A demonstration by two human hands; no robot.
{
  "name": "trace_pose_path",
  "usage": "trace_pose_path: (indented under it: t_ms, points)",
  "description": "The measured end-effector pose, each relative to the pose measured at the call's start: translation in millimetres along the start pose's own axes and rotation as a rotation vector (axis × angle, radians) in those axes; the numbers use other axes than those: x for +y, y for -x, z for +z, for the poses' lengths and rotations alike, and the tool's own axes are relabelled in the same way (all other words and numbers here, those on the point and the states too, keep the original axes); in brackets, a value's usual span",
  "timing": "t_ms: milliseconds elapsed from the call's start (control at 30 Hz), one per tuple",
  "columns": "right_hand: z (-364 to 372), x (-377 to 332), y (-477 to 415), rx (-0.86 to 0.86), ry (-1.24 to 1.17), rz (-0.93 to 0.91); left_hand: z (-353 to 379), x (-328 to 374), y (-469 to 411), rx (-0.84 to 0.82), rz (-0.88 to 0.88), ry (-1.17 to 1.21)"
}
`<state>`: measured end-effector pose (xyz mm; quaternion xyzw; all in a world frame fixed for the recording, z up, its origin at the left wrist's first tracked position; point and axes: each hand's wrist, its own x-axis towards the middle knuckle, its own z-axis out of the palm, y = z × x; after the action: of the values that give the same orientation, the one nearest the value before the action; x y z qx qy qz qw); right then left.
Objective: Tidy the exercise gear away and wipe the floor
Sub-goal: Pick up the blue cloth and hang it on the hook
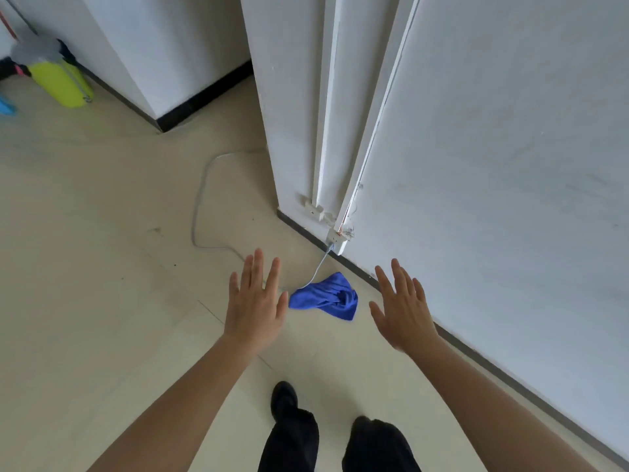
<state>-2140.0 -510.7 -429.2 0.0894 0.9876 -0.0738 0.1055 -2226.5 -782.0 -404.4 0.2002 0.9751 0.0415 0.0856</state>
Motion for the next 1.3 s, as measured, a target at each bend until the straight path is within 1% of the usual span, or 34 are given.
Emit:
trace_pose_path:
  t_ms: [100,167,333,433,500,600,667,733,800,833,867,933,1033,1100,1200,1300]
  points:
    - [40,0,-32,-0.034,-0.018,0.099,48,-19,-45,-0.080,0.038,0.006]
    - [88,3,-57,-0.062,-0.053,0.135,102,-30,-71,-0.122,0.055,0.011]
    - [258,31,-129,-0.215,-0.052,0.135,289,-43,-125,-0.184,0.088,0.027]
    - [360,53,-163,-0.327,-0.047,0.135,401,-41,-151,-0.214,0.158,0.009]
    - [421,65,-187,-0.372,-0.056,0.138,471,-39,-170,-0.234,0.200,0.008]
    - [504,80,-225,-0.391,-0.081,0.150,566,-34,-201,-0.246,0.236,0.010]
    - [557,89,-250,-0.360,-0.106,0.175,619,-29,-223,-0.262,0.250,-0.008]
    - [606,97,-267,-0.323,-0.096,0.177,664,-25,-240,-0.345,0.230,-0.035]
    - [647,103,-272,-0.359,-0.057,0.167,701,-25,-245,-0.513,0.180,-0.047]
    - [662,104,-269,-0.397,-0.025,0.153,716,-26,-241,-0.571,0.154,-0.027]
    - [673,105,-265,-0.428,0.015,0.141,729,-28,-234,-0.563,0.141,0.009]
    - [679,107,-253,-0.469,0.063,0.138,741,-31,-214,-0.451,0.156,0.056]
    - [665,108,-232,-0.504,0.082,0.105,731,-35,-189,-0.316,0.150,0.142]
    - [642,111,-217,-0.490,0.069,0.074,704,-38,-177,-0.276,0.083,0.219]
    - [583,115,-207,-0.446,-0.019,0.092,645,-33,-168,-0.215,-0.059,0.292]
    - [507,113,-206,-0.417,-0.072,0.107,571,-18,-166,-0.149,-0.093,0.354]
